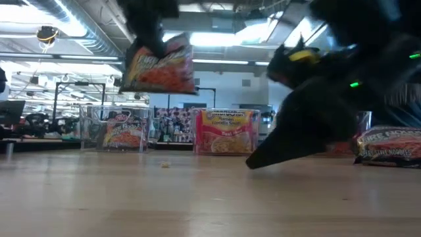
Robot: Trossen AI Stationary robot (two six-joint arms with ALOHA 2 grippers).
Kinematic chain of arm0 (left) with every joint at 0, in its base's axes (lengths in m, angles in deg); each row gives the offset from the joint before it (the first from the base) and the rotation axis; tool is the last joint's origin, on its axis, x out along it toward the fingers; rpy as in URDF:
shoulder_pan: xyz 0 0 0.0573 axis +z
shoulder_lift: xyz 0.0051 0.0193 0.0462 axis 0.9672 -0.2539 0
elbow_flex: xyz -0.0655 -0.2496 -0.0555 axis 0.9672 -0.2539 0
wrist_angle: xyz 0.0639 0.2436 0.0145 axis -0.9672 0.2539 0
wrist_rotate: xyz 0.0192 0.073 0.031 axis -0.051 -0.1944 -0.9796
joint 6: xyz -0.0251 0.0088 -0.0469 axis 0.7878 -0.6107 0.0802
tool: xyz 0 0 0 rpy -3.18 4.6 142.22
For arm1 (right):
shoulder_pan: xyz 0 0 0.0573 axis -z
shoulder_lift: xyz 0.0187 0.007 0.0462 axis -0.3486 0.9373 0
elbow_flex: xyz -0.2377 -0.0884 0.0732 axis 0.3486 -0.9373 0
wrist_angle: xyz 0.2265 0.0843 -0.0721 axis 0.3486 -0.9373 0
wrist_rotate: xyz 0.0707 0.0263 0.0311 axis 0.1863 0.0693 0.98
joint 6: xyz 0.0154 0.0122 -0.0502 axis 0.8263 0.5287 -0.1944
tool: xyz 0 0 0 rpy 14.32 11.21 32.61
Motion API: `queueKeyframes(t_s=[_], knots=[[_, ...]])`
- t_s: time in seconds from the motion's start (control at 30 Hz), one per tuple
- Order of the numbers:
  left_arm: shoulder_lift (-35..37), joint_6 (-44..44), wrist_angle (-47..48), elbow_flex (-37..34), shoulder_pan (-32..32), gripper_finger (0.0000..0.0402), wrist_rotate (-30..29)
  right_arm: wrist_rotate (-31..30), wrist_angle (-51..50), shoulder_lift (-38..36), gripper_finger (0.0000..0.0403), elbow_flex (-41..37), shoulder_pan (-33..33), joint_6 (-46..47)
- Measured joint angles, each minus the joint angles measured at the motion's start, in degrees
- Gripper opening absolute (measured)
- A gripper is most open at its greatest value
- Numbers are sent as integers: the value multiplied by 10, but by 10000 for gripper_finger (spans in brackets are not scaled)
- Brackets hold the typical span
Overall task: Sort Maruchan noodles
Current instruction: Put the black noodle pack into the left transparent bin
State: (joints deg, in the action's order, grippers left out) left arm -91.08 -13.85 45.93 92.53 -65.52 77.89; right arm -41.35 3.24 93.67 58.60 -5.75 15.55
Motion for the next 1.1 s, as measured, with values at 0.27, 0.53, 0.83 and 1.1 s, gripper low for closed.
queueKeyframes(t_s=[0.27,0.53,0.83,1.1], knots=[[56,-141,76,0,186,13,-41,63,5,0,321,0,62,-39],[55,-302,97,-7,347,10,-12,67,6,0,321,0,76,-50],[-12,-343,70,-74,418,11,14,68,5,0,321,0,74,-35],[-58,-342,10,-130,421,12,34,69,7,0,321,0,74,-35]])
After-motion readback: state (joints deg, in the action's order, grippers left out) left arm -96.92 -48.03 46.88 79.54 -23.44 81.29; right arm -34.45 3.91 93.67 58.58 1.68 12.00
